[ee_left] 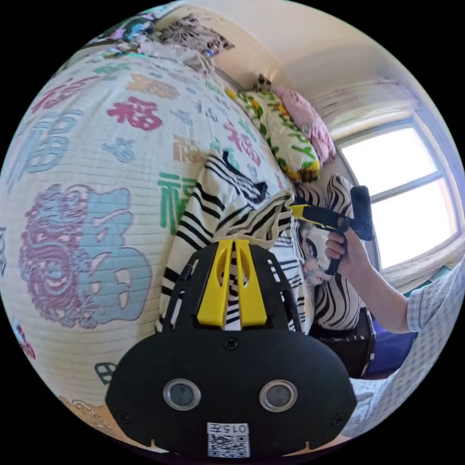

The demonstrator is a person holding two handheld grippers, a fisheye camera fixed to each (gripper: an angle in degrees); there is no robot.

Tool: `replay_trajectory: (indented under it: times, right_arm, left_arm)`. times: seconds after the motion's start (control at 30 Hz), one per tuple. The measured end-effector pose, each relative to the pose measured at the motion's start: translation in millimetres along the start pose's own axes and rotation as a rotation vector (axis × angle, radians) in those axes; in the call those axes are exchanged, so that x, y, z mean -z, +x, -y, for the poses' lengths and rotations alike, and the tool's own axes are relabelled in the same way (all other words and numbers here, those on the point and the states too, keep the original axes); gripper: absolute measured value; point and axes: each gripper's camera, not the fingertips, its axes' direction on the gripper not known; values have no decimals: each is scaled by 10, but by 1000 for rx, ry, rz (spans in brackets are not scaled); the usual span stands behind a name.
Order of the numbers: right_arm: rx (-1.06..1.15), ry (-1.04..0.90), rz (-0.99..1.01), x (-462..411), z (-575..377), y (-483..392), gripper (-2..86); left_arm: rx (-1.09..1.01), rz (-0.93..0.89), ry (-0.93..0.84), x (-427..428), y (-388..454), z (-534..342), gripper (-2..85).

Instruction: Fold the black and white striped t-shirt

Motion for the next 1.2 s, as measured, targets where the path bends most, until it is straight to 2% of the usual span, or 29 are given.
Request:
replay_trajectory:
  times: [0.13,0.3,0.4,0.47,0.6,0.7,0.77,0.87,0.93,1.03,1.13,1.2]
  right_arm:
    - [243,4,22,-275,590,-641,7]
    - [408,-108,27,-1168,1181,-1305,10]
    - [473,-214,-81,-1730,1271,-1575,14]
    - [530,-276,-217,-2053,1219,-1680,23]
    - [576,-345,-343,-2252,1148,-1667,44]
    - [524,-270,-254,-2011,1181,-1509,45]
    - [461,-168,-110,-1645,1161,-1359,53]
    - [479,-83,73,-1119,769,-1139,59]
    - [495,-85,68,-856,322,-913,66]
    - [424,-171,-125,-522,-670,-316,82]
    - [181,-302,-256,-170,-1774,393,90]
    - [-7,-373,-335,35,-2418,800,92]
  left_arm:
    - [136,130,303,799,-260,-269,-6]
    - [290,271,466,1293,-624,-555,-8]
    - [352,345,494,1418,-802,-647,-9]
    - [370,332,485,1420,-904,-653,-9]
    - [402,384,435,1360,-991,-614,-8]
    - [412,300,436,1408,-981,-686,-2]
    - [383,299,423,1444,-846,-746,7]
    - [295,326,328,1438,-504,-875,49]
    - [270,357,193,1357,-265,-1045,77]
    - [250,376,-26,1167,-17,-1304,82]
    - [231,471,-274,896,183,-1538,83]
    - [213,493,-373,741,276,-1633,83]
